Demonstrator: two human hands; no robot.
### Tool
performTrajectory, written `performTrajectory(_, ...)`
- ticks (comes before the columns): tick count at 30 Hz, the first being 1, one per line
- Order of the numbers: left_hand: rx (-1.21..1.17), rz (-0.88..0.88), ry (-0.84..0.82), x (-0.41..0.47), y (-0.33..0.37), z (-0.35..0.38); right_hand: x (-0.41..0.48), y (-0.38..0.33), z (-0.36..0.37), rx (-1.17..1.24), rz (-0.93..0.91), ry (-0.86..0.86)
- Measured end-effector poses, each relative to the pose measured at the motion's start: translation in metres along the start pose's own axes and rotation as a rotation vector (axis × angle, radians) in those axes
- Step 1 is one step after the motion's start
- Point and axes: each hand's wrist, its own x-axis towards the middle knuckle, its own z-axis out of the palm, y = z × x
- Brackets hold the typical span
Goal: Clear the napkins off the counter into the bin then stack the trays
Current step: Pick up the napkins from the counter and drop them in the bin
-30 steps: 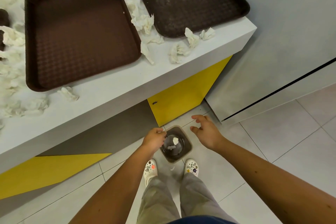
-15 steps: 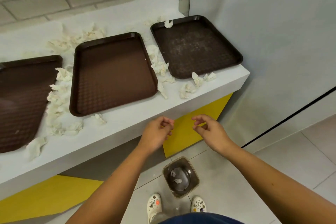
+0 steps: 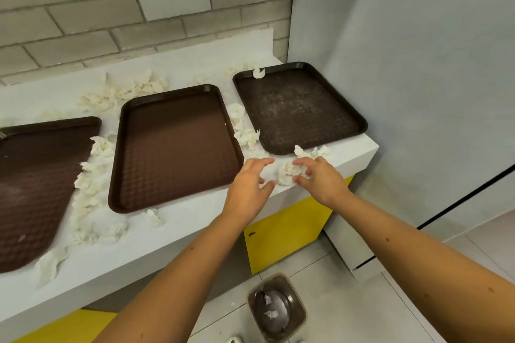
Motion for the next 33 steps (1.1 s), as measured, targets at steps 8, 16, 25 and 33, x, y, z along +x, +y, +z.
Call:
performTrajectory(8,0.156,0.040,-0.153,0.026,-0.002,0.026,0.001,0.005,0.006,0.100,-0.072,0.029)
performTrajectory(16,0.304,0.043,-0.136,0.032,-0.004,0.028,0.020,0.005,-0.002,-0.025,-0.068,0.054)
performTrajectory(25,0.241,-0.023,-0.118,0.032,-0.001,0.028,0.021,0.006,0.009,-0.059,-0.062,0.031)
performTrajectory(33,-0.181,-0.132,-0.086,0.011,0.007,0.005,0.003,0.000,0.006,0.236,0.023,-0.040)
